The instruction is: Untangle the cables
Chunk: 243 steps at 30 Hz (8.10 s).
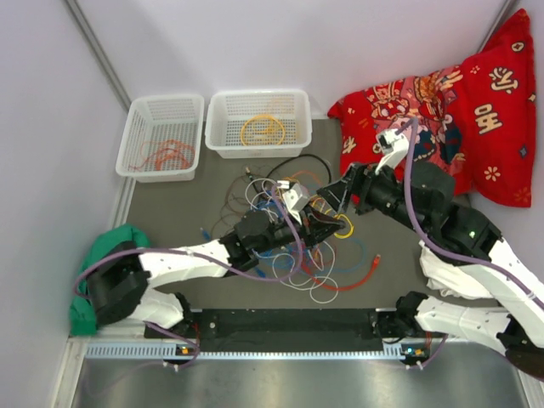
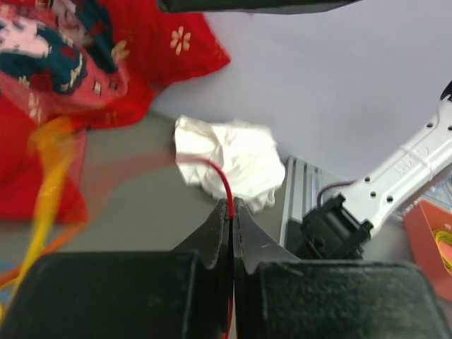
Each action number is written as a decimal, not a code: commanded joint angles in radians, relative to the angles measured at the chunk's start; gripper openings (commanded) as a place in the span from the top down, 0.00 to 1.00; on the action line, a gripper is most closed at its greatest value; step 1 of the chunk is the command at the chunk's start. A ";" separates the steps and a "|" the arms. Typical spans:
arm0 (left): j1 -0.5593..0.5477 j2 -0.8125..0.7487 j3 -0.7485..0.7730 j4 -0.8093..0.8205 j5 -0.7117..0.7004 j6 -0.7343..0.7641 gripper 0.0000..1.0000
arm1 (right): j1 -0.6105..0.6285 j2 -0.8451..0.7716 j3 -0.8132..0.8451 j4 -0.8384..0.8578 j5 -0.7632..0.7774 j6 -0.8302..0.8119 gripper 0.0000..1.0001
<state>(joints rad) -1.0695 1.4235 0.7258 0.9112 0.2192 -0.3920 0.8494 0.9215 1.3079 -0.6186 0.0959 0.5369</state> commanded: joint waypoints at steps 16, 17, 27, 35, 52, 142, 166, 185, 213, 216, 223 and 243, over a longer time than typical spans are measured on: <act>0.132 -0.227 0.871 -1.213 -0.400 0.149 1.00 | 0.010 -0.214 -0.205 -0.017 0.364 0.031 0.05; 0.153 -0.191 0.914 -1.265 -0.399 0.150 1.00 | 0.010 -0.216 -0.210 -0.017 0.360 0.029 0.05; 0.309 0.021 1.461 -1.341 -0.299 0.148 1.00 | 0.010 -0.171 -0.291 0.077 0.206 -0.005 0.06; 0.312 0.067 1.531 -1.275 -0.255 0.081 1.00 | 0.010 -0.125 -0.354 0.206 0.018 -0.011 0.07; 0.312 0.065 1.469 -1.246 -0.136 -0.016 1.00 | 0.010 0.048 -0.322 0.543 -0.183 -0.020 0.11; 0.405 -0.251 0.577 -0.965 -0.253 -0.136 1.00 | 0.045 0.142 0.257 0.098 0.211 -0.276 1.00; 0.183 -0.285 0.066 0.003 0.255 -0.168 0.42 | 0.043 0.191 0.188 0.069 0.105 -0.084 1.00; 0.151 -0.300 0.072 -0.138 0.117 0.022 0.39 | 0.045 0.162 0.198 0.053 0.039 -0.008 1.00; 0.151 -0.196 0.147 -0.186 -0.035 0.084 1.00 | 0.045 0.113 0.087 0.114 -0.047 0.014 0.63; 0.155 -0.242 0.171 -0.248 -0.093 0.094 1.00 | 0.045 0.070 0.053 0.089 0.028 -0.005 0.21; 0.209 -0.270 0.487 -0.688 -0.267 0.110 1.00 | 0.045 -0.139 -0.130 0.126 0.249 -0.034 0.01; 0.218 -0.153 0.911 -0.950 -0.225 0.081 1.00 | 0.045 -0.089 -0.277 0.483 0.103 -0.095 0.02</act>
<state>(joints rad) -0.8513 1.2747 1.6325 -0.0280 -0.0216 -0.2955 0.8883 0.8078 0.9543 -0.2722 0.1818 0.4808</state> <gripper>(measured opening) 0.021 0.982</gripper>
